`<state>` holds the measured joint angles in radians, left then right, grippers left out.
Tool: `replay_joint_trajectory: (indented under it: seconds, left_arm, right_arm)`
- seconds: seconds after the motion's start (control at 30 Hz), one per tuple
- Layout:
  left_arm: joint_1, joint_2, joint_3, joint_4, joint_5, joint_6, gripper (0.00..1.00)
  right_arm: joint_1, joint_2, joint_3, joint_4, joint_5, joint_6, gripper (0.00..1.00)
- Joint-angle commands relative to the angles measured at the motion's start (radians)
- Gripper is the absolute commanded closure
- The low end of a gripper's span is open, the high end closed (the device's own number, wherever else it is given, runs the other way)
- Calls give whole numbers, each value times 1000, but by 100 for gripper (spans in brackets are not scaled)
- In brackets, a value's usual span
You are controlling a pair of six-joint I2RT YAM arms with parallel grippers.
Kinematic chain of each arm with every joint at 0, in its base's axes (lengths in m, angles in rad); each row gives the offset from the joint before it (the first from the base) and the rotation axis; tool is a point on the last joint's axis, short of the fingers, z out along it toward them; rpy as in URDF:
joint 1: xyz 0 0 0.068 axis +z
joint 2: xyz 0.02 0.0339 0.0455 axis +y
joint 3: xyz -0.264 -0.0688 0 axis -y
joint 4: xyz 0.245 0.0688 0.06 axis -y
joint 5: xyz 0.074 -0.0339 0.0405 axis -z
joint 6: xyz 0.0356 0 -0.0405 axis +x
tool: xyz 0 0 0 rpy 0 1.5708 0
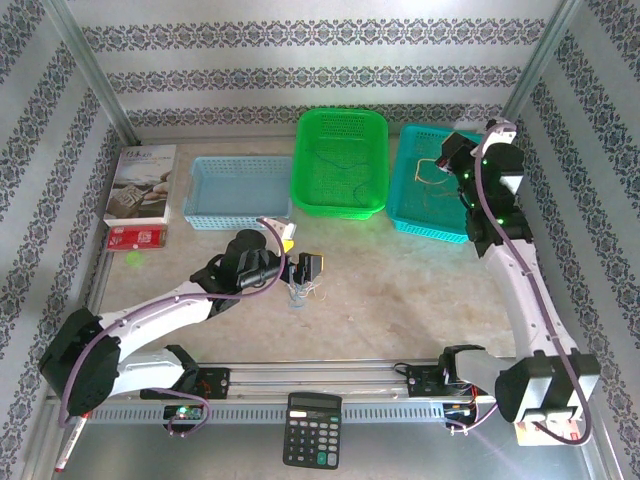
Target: Untangle the cables
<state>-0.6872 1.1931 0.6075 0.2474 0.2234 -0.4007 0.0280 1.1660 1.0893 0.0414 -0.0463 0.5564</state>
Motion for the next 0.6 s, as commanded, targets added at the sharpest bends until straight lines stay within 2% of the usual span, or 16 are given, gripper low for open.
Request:
replay_joint_trajectory:
  seconds: [0.0,0.13,0.37,0.57]
  left_arm:
    - [-11,-33,32,-66,-15,-18,0]
    - [-11,-54,45,-92,-18,-20,0]
    - [-11,-95,45,-121,-25,-26,0]
    - [-12,-137,39,-138,-33,-33,0]
  right_arm:
    - [-9,48,-25,88,143,-74,100]
    - [-16,124,-32,136,215,-100,100]
    - [-43,244,-29,173,271,-68,100]
    - [-57,362,26,193,330,-99,100]
